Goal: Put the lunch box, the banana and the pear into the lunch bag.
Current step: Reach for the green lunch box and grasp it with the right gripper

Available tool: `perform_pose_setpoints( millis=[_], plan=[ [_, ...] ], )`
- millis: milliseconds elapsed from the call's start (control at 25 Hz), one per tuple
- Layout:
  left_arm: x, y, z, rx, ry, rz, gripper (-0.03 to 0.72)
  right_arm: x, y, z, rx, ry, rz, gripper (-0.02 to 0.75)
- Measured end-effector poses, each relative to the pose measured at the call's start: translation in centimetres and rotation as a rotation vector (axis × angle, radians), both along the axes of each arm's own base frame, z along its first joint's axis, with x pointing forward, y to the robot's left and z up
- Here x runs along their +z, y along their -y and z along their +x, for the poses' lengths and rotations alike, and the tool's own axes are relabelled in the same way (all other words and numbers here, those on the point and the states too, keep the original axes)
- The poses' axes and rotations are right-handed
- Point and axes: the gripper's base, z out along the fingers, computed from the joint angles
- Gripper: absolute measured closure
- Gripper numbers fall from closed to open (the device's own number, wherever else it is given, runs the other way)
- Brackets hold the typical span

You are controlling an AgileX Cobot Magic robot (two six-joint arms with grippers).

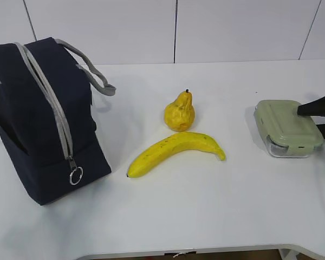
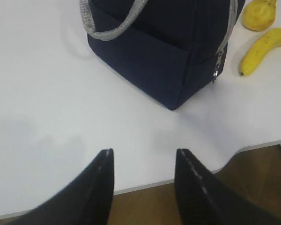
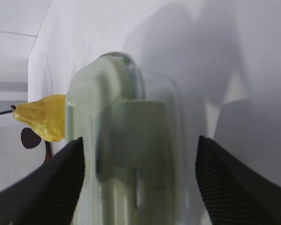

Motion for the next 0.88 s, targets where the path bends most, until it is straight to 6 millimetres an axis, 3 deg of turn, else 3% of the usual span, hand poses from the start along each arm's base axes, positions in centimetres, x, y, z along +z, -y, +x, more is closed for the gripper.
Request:
perform_pose_setpoints(
  millis=[160, 360, 880],
  plan=[
    [0.0, 0.0, 0.0, 0.000, 0.000, 0.000, 0.383, 0.0, -1.4, 0.5, 0.037, -0.001, -0.003, 0.137],
    [0.0, 0.0, 0.0, 0.000, 0.000, 0.000, 0.383, 0.0, -1.9, 0.6, 0.048, -0.001, -0.003, 0.146],
    [0.0, 0.0, 0.0, 0.000, 0.000, 0.000, 0.383, -0.1, -1.9, 0.5, 0.056, -0.007, -0.013, 0.318]
  ],
)
